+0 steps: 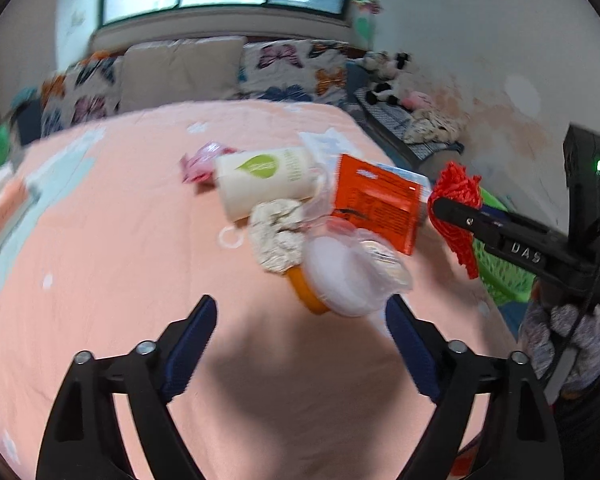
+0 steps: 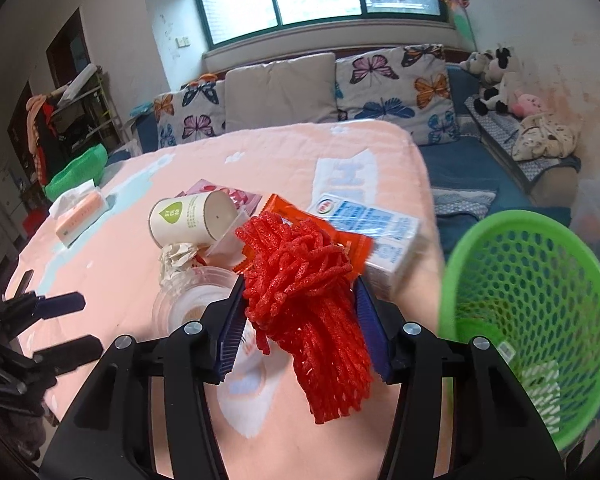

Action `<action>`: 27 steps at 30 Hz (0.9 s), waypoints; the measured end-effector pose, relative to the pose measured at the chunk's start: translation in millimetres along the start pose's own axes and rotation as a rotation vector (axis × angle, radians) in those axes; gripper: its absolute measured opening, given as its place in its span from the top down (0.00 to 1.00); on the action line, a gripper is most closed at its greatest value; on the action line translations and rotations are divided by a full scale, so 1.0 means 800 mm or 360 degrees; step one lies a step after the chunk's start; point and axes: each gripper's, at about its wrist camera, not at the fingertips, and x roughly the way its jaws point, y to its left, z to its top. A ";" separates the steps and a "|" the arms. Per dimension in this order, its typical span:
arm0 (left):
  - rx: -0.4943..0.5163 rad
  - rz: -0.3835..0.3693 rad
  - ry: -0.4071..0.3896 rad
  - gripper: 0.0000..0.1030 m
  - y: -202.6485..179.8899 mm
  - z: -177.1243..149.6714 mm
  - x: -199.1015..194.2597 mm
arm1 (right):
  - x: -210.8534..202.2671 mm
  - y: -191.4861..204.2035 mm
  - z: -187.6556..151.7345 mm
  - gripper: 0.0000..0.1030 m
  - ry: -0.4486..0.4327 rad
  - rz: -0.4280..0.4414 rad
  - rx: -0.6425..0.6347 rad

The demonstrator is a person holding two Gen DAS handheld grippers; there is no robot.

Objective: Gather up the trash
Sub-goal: 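Grasp the red mesh net with the right gripper while the left grasps the jelly cup, then carry the red net and jelly cup over the green basket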

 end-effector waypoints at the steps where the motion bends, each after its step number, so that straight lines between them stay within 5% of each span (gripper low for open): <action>1: 0.0056 0.0006 -0.0013 0.18 -0.010 0.000 0.000 | -0.007 -0.003 -0.002 0.49 -0.0011 -0.0007 0.0010; 17: 0.0478 -0.0029 -0.0004 0.15 -0.078 0.013 0.045 | -0.069 -0.046 -0.032 0.48 -0.0074 -0.0111 0.0130; 27: 0.0563 -0.0003 0.0052 0.15 -0.085 0.022 0.081 | -0.075 -0.064 -0.041 0.48 -0.0056 -0.0150 0.0176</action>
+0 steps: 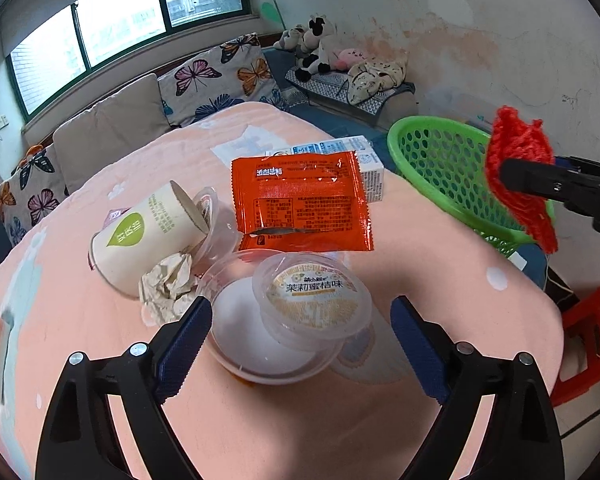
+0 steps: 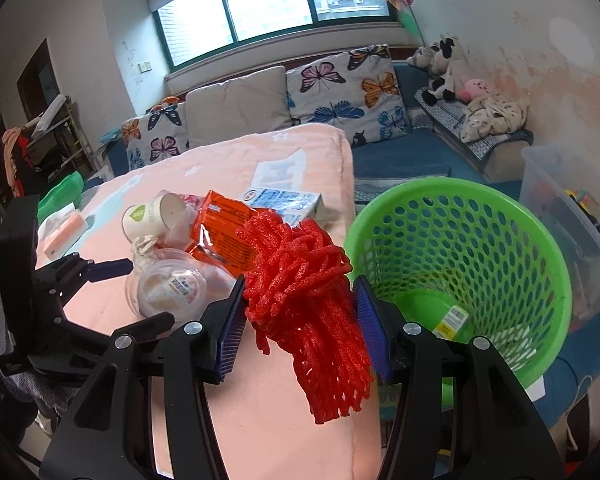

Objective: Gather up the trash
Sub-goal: 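Carry the red net and jelly cup over the green basket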

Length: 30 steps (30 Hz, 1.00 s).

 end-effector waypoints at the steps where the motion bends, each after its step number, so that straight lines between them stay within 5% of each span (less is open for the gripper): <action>1: 0.0009 -0.0005 0.0004 0.15 0.000 0.001 0.002 | 0.000 -0.001 0.000 0.48 0.0003 -0.0001 0.0004; 11: 0.0067 0.0021 0.0025 0.17 -0.003 0.005 0.024 | 0.005 -0.013 -0.008 0.48 0.0027 -0.0033 0.0037; 19: 0.0064 -0.0044 0.0025 0.38 -0.005 0.004 0.027 | 0.003 -0.029 -0.011 0.48 0.0030 -0.0066 0.0075; 30: -0.0001 -0.0115 -0.0040 0.38 -0.007 0.011 0.005 | 0.000 -0.062 -0.017 0.48 0.0044 -0.0148 0.0125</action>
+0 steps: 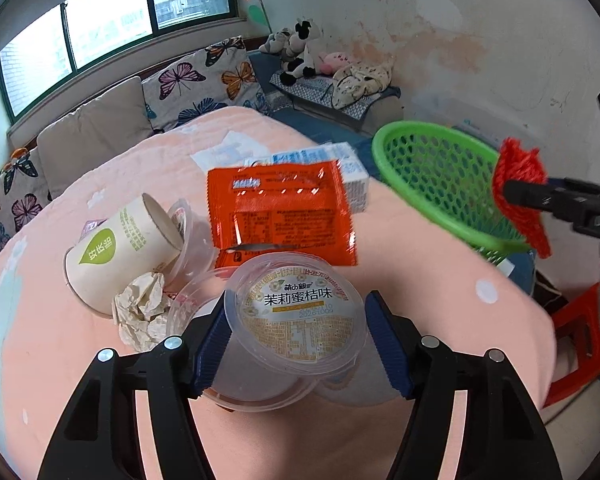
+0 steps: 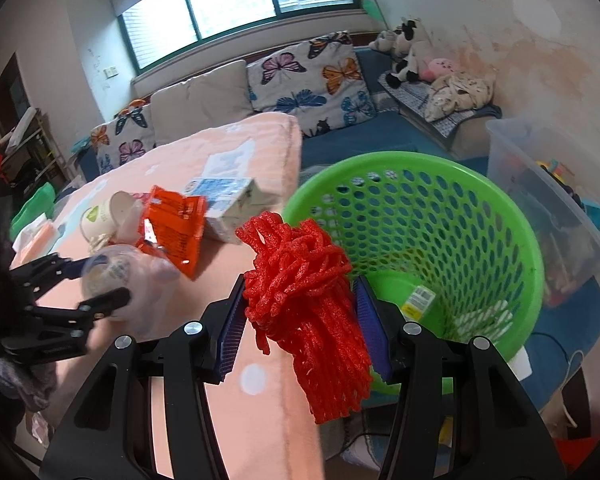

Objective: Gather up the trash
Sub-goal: 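Carry the red net and jelly cup over the green basket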

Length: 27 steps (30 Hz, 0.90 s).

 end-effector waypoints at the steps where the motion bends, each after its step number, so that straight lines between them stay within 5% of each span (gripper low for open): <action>1: -0.0003 -0.0010 -0.0008 0.38 -0.002 0.002 -0.003 | 0.001 -0.005 0.000 0.48 0.0000 -0.0021 0.0004; 14: -0.0009 -0.0153 -0.0065 0.38 -0.041 0.049 -0.011 | 0.018 -0.072 0.007 0.46 0.0020 -0.0134 0.0125; 17: 0.0007 -0.0173 -0.0075 0.38 -0.052 0.061 -0.007 | 0.023 -0.080 0.009 0.37 0.0024 -0.0136 0.0141; 27: 0.0080 -0.0230 -0.0050 0.38 -0.094 0.091 0.018 | 0.018 -0.100 0.012 0.31 -0.0006 -0.0133 0.0180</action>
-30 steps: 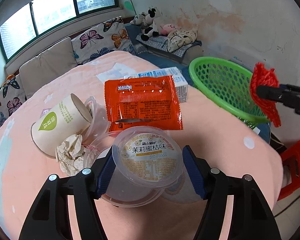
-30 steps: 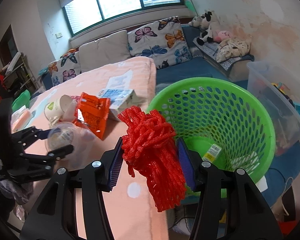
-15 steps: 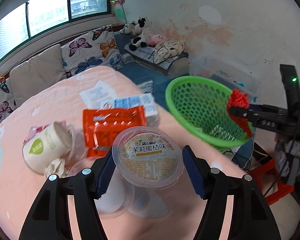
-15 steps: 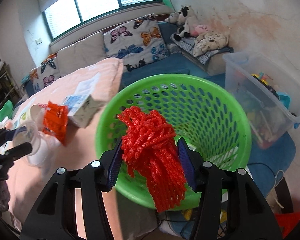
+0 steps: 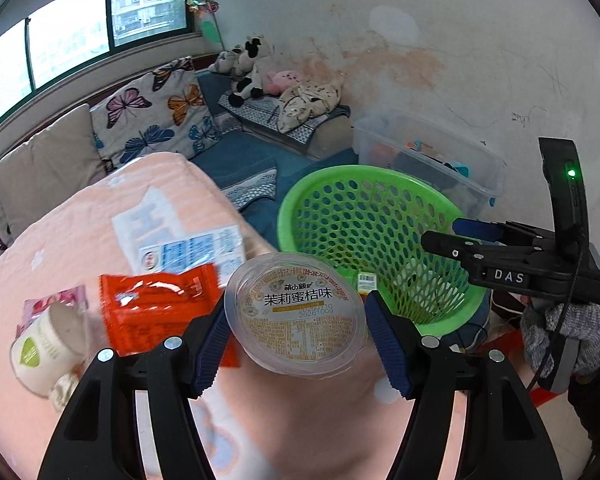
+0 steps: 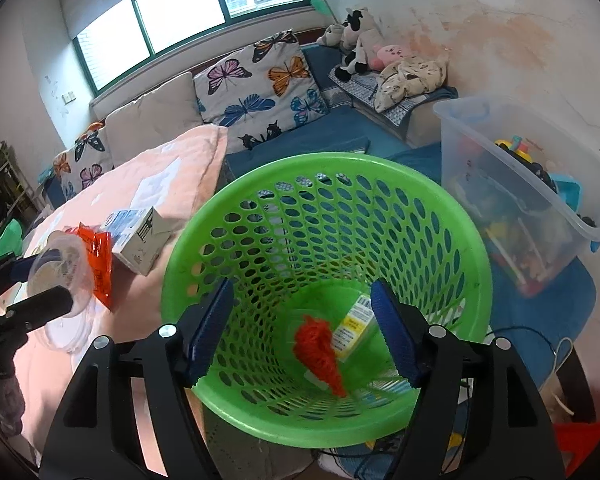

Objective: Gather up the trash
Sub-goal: 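Carry the red net and jelly cup over the green basket, then open both grippers to drop the red net and jelly cup into the basket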

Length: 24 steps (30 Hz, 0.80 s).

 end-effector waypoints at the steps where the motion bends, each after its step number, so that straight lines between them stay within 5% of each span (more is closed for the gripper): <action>1: 0.0004 -0.0006 0.0005 0.38 -0.003 0.002 0.004 | -0.002 -0.002 -0.001 0.31 -0.0003 -0.0001 0.0003; 24: 0.0074 -0.0086 0.0113 0.38 -0.064 0.035 0.083 | -0.037 -0.046 -0.027 0.31 -0.0031 -0.0030 0.0115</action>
